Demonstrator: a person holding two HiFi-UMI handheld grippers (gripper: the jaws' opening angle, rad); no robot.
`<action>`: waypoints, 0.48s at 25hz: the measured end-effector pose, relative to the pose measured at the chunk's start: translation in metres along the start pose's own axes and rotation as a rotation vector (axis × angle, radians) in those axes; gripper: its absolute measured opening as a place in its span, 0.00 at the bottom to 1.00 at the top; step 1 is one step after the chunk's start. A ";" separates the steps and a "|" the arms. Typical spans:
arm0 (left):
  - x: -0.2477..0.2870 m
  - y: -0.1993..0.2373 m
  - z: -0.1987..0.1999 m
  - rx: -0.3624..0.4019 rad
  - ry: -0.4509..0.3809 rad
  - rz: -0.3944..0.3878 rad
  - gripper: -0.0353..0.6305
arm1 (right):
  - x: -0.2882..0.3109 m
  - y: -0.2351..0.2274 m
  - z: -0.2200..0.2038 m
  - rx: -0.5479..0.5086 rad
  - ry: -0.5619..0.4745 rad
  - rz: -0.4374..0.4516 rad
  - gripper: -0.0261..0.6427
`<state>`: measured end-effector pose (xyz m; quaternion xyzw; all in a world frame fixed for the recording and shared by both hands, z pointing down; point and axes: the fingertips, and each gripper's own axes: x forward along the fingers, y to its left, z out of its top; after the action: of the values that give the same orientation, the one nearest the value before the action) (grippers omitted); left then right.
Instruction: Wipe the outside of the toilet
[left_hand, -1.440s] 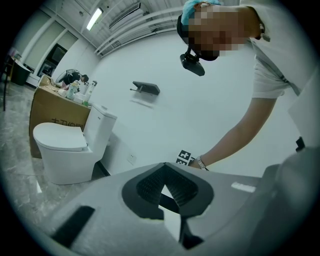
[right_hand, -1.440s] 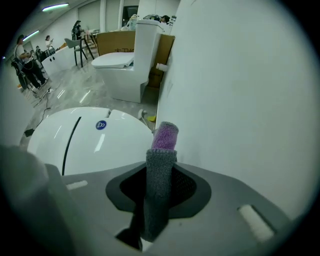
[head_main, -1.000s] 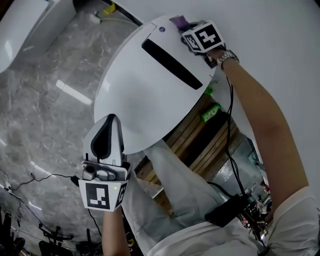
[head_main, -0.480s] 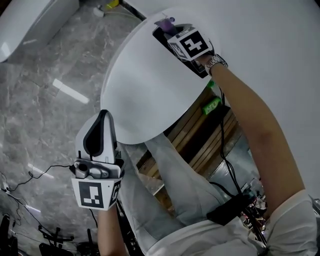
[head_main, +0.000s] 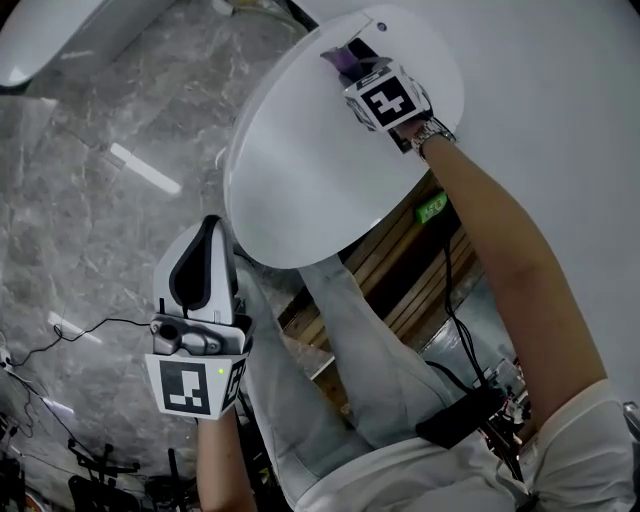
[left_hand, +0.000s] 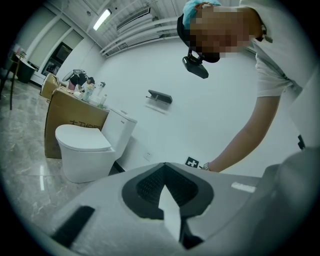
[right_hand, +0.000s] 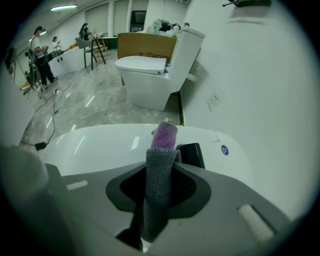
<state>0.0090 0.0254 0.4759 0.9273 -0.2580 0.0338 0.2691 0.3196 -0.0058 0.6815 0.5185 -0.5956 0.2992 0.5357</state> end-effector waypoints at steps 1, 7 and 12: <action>-0.005 0.004 -0.001 -0.001 0.000 0.003 0.06 | 0.001 0.003 0.000 0.041 -0.018 -0.010 0.18; -0.036 0.025 -0.003 0.005 0.003 0.006 0.06 | -0.004 0.047 0.003 0.120 -0.033 0.018 0.18; -0.050 0.036 0.017 0.020 -0.008 -0.006 0.06 | -0.005 0.142 0.012 0.051 -0.028 0.117 0.18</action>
<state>-0.0534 0.0135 0.4690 0.9309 -0.2558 0.0319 0.2587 0.1816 0.0255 0.7019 0.5005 -0.6245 0.3376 0.4956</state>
